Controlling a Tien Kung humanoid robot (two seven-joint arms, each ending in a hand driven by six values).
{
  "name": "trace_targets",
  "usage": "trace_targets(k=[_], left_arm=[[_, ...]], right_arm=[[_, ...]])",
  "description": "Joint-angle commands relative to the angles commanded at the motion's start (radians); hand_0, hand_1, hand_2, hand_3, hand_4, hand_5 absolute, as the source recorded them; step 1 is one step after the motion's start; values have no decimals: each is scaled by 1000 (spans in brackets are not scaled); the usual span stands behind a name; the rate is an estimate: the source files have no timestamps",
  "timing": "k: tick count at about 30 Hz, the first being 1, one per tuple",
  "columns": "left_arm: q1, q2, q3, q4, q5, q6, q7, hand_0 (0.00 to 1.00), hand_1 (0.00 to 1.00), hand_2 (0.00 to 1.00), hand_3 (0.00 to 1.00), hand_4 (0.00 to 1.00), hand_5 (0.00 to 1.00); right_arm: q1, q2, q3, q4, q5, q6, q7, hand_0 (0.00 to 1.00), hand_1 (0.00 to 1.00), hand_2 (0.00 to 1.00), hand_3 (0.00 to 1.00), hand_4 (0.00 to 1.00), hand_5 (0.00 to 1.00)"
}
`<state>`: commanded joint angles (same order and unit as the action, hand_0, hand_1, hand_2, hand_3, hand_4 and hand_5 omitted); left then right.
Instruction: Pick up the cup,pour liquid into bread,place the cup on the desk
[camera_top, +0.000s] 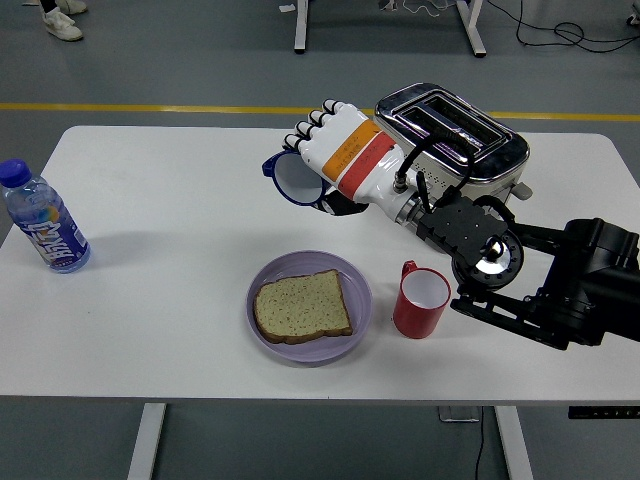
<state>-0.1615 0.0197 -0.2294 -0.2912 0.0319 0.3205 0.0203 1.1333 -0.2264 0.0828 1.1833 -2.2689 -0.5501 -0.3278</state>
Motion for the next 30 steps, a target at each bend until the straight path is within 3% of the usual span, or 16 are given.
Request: trace_targets(k=[7,9,18,22,26,30], left_arm=[[0,0,0,0,2,0,1,687,698,703,558,255,998],[1,0,0,0,3,0,1,687,698,703,558,255,998],[3,-1,-9,1,17,0,5,687,697,703,557,254,998],[5,-1,-13,1,26,0,8,687,697,703,557,254,998],[7,-1,-18,1,34,0,11,686,697,702,557,254,998],[8,-1,-20,1,38,0,12,686,695,702,556,254,998]], right_arm=[[-49,-33,-54,52,9,-95,1,550,323,438,460,719,116],[-66,-46,-68,70,33,-95,2,550,323,438,460,719,116],[-127,-96,119,180,327,-95,160,547,325,438,458,717,113],[-150,-113,199,239,490,-95,193,547,325,438,458,717,113],[-178,-139,276,311,665,-52,202,553,331,439,459,715,114],[-209,-173,351,383,828,8,159,554,333,439,461,712,115]])
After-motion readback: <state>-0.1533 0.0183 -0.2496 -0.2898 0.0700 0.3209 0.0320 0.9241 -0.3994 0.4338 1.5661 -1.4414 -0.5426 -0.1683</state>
